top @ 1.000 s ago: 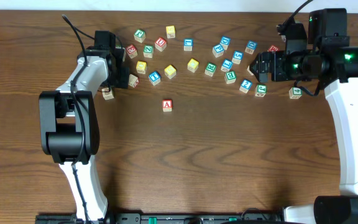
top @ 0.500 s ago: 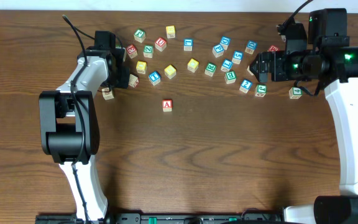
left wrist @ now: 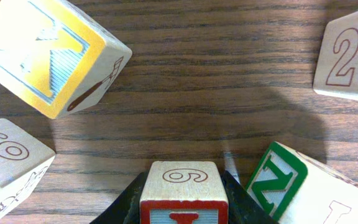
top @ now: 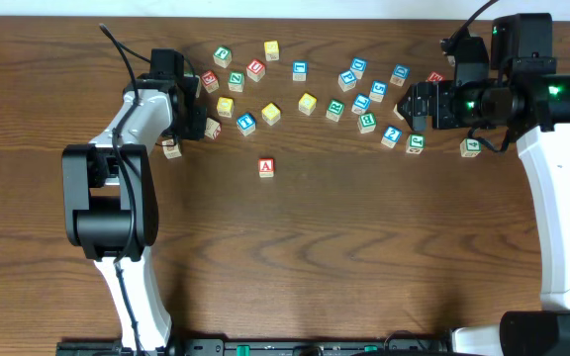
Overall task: Spell out AI2
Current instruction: 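Lift the I block and carry it toward the A block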
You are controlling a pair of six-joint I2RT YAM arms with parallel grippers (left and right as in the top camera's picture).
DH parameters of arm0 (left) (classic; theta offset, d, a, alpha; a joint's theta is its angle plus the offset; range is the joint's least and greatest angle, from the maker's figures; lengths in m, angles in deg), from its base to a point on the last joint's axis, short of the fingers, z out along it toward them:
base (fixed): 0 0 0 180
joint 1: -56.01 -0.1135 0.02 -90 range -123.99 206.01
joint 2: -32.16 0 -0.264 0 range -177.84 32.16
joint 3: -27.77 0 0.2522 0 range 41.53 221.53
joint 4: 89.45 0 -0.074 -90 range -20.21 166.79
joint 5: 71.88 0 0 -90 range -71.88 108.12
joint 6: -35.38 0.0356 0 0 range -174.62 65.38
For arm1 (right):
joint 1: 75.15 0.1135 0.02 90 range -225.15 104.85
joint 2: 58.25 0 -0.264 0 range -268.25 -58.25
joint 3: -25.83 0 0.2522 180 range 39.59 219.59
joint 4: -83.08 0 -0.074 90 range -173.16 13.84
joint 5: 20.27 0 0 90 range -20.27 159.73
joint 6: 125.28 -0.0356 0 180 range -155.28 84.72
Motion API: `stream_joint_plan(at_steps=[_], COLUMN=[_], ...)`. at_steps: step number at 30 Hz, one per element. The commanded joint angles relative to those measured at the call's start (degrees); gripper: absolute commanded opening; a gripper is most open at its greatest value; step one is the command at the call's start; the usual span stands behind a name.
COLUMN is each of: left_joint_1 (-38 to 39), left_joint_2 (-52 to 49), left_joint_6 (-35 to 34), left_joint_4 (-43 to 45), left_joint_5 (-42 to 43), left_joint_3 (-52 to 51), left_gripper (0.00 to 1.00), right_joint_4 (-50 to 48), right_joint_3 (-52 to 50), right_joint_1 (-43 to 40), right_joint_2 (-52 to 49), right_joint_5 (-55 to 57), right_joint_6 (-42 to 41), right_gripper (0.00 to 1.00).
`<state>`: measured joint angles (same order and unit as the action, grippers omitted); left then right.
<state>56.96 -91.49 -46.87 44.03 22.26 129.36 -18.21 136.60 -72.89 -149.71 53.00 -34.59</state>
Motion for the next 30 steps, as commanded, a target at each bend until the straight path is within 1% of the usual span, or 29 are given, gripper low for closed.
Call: stream_joint_plan(at_steps=[1, 11, 14, 20, 23, 30], left_joint_1=[-0.24, -0.24, -0.22, 1.07, 3.87, 13.33], left_joint_2=[3.34, 12.87, 16.22, 21.18, 21.79, 21.66], left_joint_6=[-0.11, -3.78, -6.62, -15.08, -18.08, -19.61], left_joint_4=[-0.44, -0.79, -1.49, -4.22, -6.75, -10.38], left_joint_5=[-0.31, -0.79, -0.74, -0.68, -0.46, -0.11], left_joint_3=[-0.59, -0.59, -0.59, -0.59, -0.59, -0.61], left_gripper=[0.29, 0.29, 0.29, 0.28, 0.27, 0.27], right_joint_4=[0.02, 0.04, 0.04, 0.04, 0.04, 0.11], right_joint_3=[0.70, 0.70, 0.70, 0.70, 0.70, 0.70], right_joint_1=[0.42, 0.42, 0.42, 0.42, 0.42, 0.42], right_joint_2=[0.00, 0.00, 0.00, 0.00, 0.00, 0.00], right_joint_5=[0.07, 0.07, 0.07, 0.07, 0.07, 0.07], right_joint_6=[0.63, 0.63, 0.63, 0.63, 0.63, 0.63], right_gripper=[0.99, 0.99, 0.99, 0.99, 0.99, 0.99])
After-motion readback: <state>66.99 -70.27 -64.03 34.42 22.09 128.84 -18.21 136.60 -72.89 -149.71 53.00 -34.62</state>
